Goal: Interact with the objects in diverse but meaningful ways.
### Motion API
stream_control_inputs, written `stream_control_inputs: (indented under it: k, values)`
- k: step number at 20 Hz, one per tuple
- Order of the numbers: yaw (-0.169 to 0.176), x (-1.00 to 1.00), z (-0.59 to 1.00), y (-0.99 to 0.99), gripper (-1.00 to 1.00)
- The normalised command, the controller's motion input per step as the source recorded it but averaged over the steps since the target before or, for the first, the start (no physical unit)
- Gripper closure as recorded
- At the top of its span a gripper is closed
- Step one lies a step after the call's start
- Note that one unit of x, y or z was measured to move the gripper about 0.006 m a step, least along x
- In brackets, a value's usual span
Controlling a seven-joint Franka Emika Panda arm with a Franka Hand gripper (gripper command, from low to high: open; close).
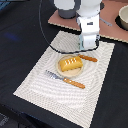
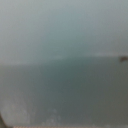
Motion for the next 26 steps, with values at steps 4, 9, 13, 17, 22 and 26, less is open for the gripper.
stream_control_inputs:
  k: [4,9,13,17,22,26]
  values:
    - [-0.014,-0.44,0.73,-0.59,1.0]
    - [-0.008,-0.37,0.53,-0.62,1.0]
    - [-0.008,-0.43,0.2,-0.7,1.0]
    - [-0.002,-0.25,-0.02,-0.89,1.0]
    - [0.0,-0.1,-0.08,-1.0,1.0]
    - [0.0,-0.08,-0.08,-1.0,1.0]
